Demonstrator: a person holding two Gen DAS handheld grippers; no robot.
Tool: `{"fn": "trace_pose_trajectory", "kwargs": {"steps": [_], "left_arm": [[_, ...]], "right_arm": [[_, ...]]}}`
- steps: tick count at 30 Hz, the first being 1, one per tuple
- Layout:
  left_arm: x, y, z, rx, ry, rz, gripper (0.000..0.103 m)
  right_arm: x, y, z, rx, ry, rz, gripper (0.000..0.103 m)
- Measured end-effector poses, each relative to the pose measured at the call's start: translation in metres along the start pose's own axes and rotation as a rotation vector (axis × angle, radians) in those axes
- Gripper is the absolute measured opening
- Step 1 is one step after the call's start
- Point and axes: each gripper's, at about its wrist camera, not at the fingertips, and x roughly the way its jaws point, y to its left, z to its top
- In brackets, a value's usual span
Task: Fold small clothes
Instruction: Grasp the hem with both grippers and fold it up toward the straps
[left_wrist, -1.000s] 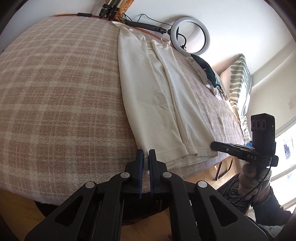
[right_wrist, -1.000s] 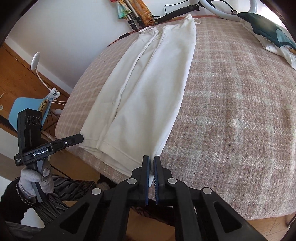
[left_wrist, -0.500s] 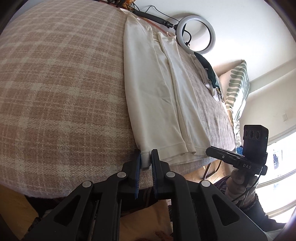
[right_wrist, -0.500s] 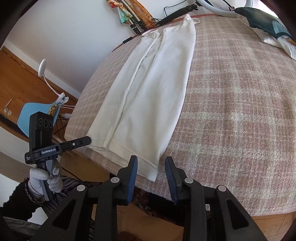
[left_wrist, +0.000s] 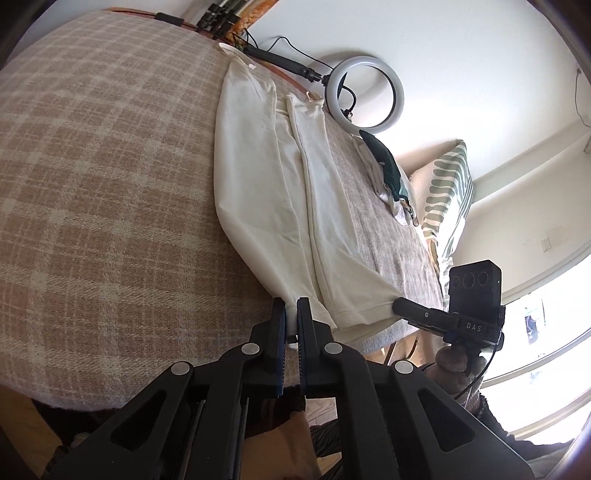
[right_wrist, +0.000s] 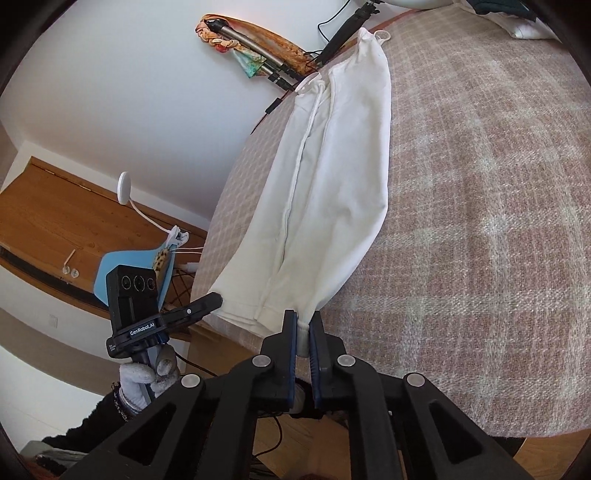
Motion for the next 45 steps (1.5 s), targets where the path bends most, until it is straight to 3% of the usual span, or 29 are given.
{"fn": "trace_pose_trajectory", "kwargs": {"steps": [7, 15, 25, 33, 36, 37, 42, 45], "left_arm": [[-0.01, -0.009, 0.03, -0.009, -0.083, -0.009, 0.004], [0.004, -0.014, 0.078, -0.014, -0.118, 0.009, 0.004], [0.043, -0.002, 0.124, -0.004, -0.11, 0.085, 0.004], [0.062, 0.009, 0.13, 0.0, -0.096, 0.154, 0.004], [0.063, 0.013, 0.135, -0.025, -0.08, 0.144, 0.005], [0.06, 0.012, 0.136, -0.027, -0.082, 0.152, 0.01], [0.033, 0.012, 0.135, -0.006, -0.164, 0.189, 0.014], [0.028, 0.022, 0.127, -0.037, -0.131, 0.144, 0.018]], "right_arm": [[-0.005, 0.01, 0.018, -0.004, -0.05, 0.01, 0.005], [-0.013, 0.018, 0.062, -0.003, -0.115, -0.017, 0.005], [0.01, -0.008, 0.119, 0.037, -0.139, -0.085, 0.005], [0.038, -0.038, 0.133, 0.069, -0.091, -0.153, 0.005], [0.041, -0.041, 0.136, 0.068, -0.09, -0.151, 0.005], [0.039, -0.039, 0.137, 0.056, -0.094, -0.157, 0.009], [0.019, -0.023, 0.138, -0.021, -0.145, -0.169, 0.037], [0.01, -0.015, 0.132, -0.073, -0.143, -0.214, 0.037]]}}
